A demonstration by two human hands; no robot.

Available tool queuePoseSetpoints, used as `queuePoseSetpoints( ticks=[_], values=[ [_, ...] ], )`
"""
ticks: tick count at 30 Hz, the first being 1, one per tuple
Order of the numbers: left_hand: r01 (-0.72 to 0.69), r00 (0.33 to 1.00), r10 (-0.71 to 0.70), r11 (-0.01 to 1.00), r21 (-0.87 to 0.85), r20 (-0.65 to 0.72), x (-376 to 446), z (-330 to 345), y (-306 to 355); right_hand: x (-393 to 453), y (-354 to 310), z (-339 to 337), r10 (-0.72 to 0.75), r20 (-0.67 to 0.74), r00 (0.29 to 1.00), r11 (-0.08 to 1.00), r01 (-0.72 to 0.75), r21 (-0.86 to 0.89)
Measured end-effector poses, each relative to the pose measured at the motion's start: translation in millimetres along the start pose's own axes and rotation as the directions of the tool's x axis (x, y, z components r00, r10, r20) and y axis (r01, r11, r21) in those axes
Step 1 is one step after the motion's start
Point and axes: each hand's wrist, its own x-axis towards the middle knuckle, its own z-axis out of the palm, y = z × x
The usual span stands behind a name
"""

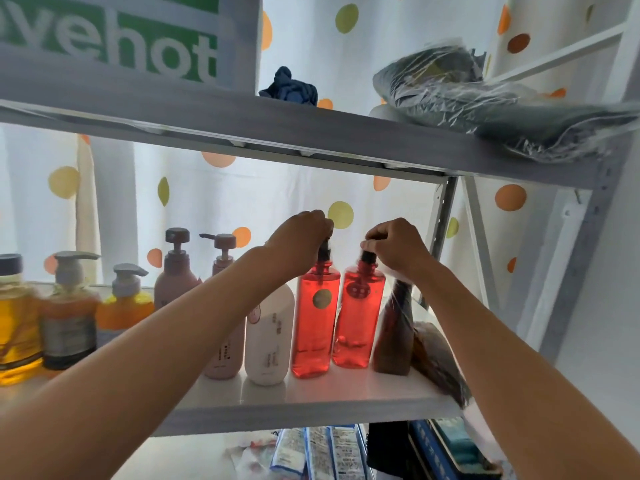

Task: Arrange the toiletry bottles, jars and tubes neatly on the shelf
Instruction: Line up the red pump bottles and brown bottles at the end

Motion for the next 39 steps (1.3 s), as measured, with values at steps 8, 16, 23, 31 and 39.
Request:
queuePoseSetpoints(
  ticks=[8, 16, 23, 31, 39],
  values=[
    [0.103, 0.995, -0.102, 0.994, 0.039, -0.019, -3.5, 1.5, 19.1, 1.9, 15.6, 2.5, -0.116, 0.011, 0.993, 0.987, 0.117, -0.108],
    [0.163, 0.987, -0.163, 0.987, 0.003, -0.008, -11.9, 5.1, 33.9, -7.2, 24.4, 2.8, -0.191, -0.039, 0.981, 0.98, 0.188, -0.065],
    [0.138, 0.99, -0.134, 0.986, 0.093, -0.054, -11.9, 6.4, 47.2, -51.1, 43.2, -15.3, -0.182, -0.222, 0.958, 0.983, 0.186, -0.002],
    [-0.046, 0.991, 0.039, 0.998, -0.052, -0.125, -0.4, 18.1, 95.1, -96.1, 89.1, -30.0, 0.003, -0.226, 0.974, 1.0, -0.003, 0.001],
    [-0.182, 0.982, 0.176, 0.979, -0.088, -0.071, 21.5, 38.5, 135.6, -146.4, 140.9, -34.2, 0.172, 0.1, 0.98, 0.982, -0.162, -0.101]
  ],
)
